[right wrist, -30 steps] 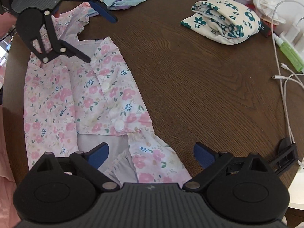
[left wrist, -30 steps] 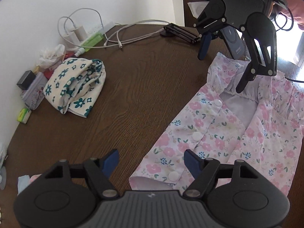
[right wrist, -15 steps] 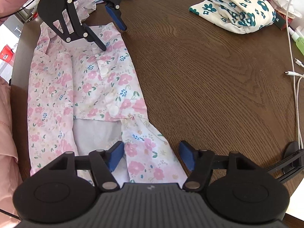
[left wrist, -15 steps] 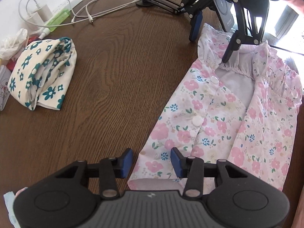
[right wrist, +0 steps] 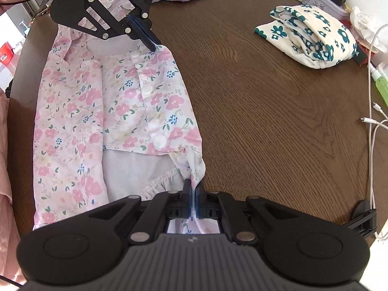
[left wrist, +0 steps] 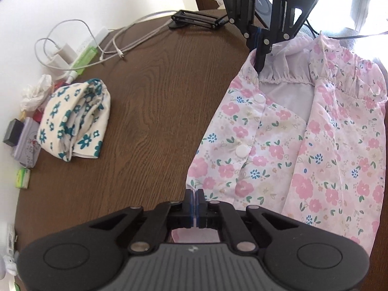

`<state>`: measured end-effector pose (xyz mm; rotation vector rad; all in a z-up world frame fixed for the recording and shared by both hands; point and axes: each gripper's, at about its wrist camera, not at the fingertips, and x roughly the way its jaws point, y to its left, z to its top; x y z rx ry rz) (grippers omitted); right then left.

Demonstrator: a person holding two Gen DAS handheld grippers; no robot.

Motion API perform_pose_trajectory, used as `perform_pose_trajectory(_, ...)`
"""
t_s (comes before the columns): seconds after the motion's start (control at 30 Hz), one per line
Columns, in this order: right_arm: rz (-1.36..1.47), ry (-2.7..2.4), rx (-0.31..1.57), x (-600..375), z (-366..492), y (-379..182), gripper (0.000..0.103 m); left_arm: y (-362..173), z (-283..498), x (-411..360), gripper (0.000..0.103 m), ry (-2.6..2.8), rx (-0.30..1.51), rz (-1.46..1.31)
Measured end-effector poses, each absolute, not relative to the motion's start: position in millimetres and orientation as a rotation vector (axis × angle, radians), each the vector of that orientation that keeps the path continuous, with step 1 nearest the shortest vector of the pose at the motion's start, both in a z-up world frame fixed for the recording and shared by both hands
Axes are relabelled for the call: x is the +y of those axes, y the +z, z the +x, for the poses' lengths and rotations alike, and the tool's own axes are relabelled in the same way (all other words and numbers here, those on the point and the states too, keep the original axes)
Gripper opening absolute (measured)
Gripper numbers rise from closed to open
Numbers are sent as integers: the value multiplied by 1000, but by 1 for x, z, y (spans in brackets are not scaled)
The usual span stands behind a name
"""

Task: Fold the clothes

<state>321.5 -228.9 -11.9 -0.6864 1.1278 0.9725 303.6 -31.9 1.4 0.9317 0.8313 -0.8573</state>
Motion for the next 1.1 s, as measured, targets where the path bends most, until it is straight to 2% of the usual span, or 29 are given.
perform_pose_trajectory(0.27, -786, 855, 949, -218, 287, 20, 2, 23, 261, -25, 0, -707, 645, 996)
perform_pose_trajectory(0.57, -887, 791, 770, -207, 188, 57, 2, 51, 176, -19, 0, -634, 490, 968)
perform_pose_trajectory(0.8, -927, 746, 690, -193, 115, 35, 2, 21, 117, -17, 0, -621, 530, 897)
perform_pose_trajectory(1.1, -881, 688, 662, -193, 65, -1, 2, -4, 85, -15, 0, -591, 543, 779)
